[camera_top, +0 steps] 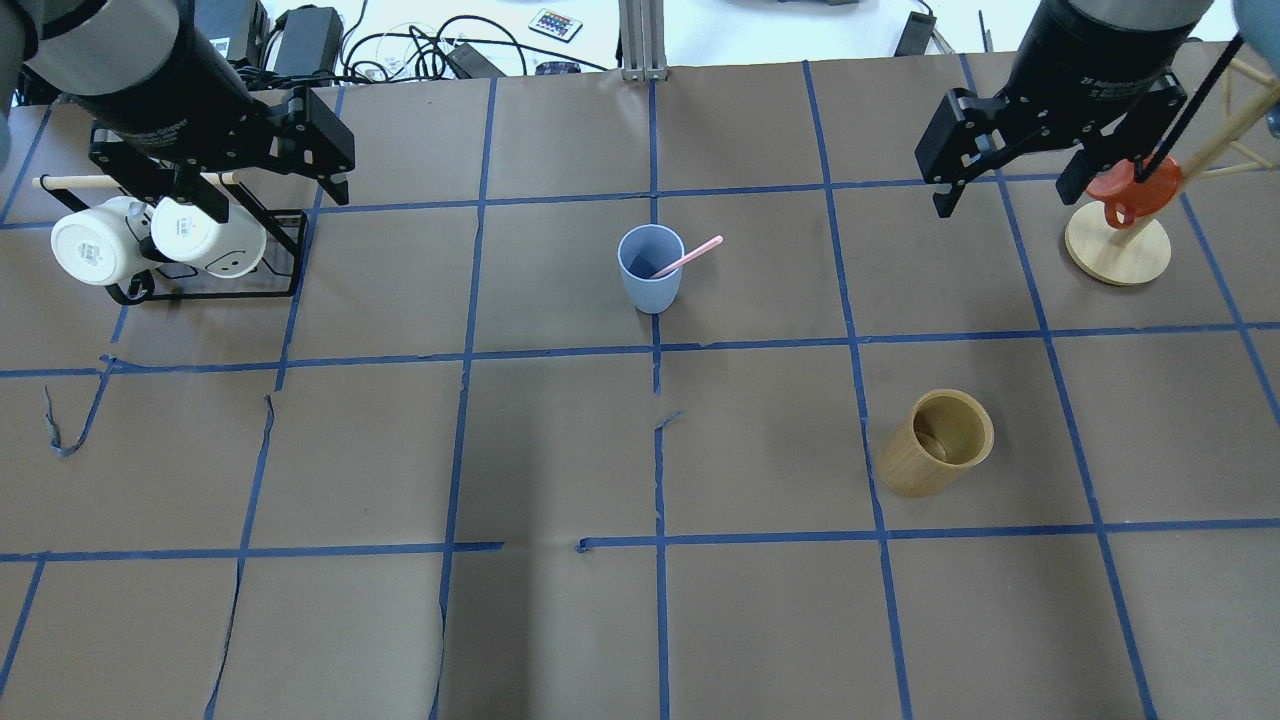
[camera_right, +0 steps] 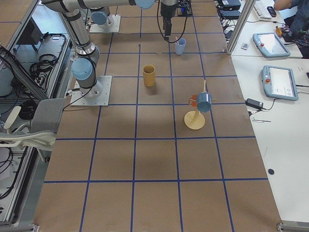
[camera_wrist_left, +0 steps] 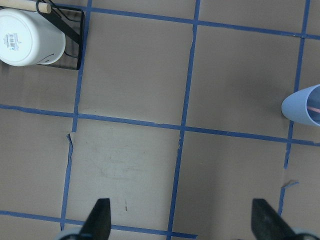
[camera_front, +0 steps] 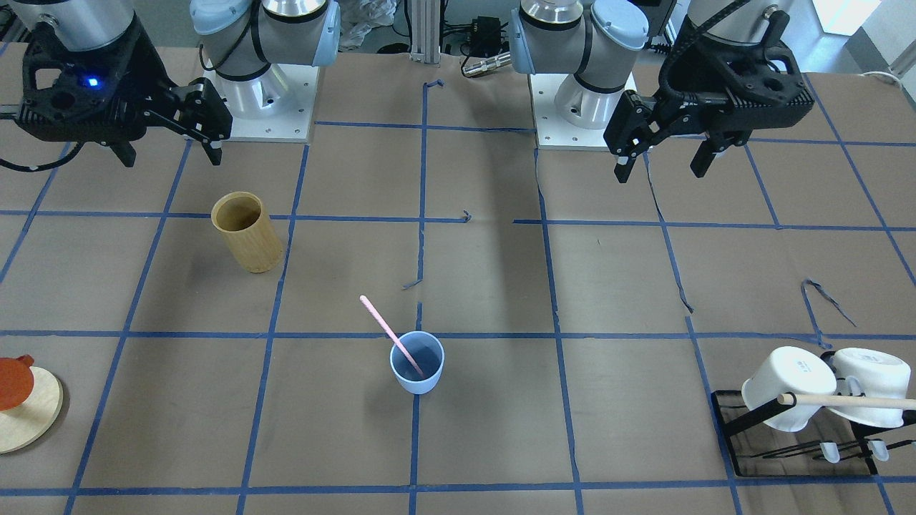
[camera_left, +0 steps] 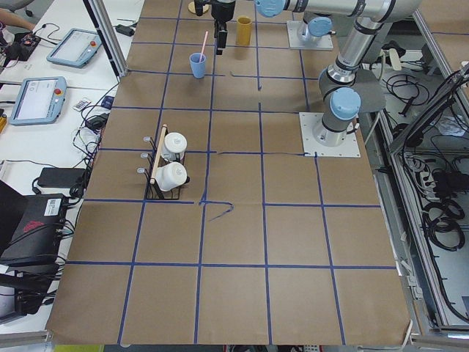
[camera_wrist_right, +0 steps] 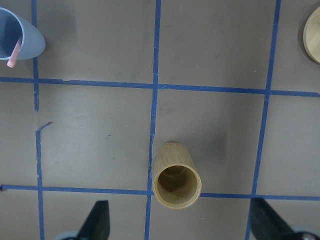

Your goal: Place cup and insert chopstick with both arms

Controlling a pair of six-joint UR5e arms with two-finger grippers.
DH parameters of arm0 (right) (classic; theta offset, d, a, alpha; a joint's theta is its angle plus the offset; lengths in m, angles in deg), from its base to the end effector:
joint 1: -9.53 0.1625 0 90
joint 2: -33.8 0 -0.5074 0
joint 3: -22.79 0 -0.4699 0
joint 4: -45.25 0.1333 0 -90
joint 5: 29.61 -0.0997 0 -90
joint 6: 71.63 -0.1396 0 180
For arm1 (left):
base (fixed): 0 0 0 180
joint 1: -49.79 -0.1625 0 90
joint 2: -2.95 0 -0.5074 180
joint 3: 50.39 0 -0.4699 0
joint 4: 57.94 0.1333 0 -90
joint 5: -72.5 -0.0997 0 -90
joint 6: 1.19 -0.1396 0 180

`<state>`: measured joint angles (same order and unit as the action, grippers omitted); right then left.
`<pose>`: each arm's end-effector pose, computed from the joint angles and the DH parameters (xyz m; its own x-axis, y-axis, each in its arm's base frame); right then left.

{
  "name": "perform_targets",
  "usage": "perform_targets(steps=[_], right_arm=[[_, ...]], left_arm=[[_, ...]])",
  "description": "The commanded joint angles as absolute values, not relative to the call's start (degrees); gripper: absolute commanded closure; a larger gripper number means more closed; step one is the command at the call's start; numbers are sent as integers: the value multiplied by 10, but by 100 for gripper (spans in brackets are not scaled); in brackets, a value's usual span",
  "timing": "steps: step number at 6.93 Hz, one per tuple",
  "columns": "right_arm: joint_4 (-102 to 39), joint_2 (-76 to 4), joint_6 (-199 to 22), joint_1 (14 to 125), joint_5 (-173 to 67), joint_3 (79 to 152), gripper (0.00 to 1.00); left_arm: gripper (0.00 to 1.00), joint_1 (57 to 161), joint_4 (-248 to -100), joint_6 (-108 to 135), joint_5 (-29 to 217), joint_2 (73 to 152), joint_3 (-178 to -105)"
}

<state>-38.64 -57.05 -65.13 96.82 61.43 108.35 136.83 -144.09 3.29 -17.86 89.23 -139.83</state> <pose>0.1042 -0.5636 0.5722 -0.9977 -0.0664 0.0164 -0.0661 0.9977 0.0163 -0.1036 -0.5602 0.5798 -0.9916 -0.1296 0.0048 -0.1290 0.9815 -0.1415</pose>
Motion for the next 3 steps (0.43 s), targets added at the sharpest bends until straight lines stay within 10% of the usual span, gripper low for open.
perform_targets(steps=[1,3], right_arm=[[-389,-579,-647,969,619,1093,0],[-389,-579,-649,969,615,1094,0]], left_arm=[[0,1368,-1441,33,-178,895,-1401],[0,1368,-1441,33,-178,895,-1402]])
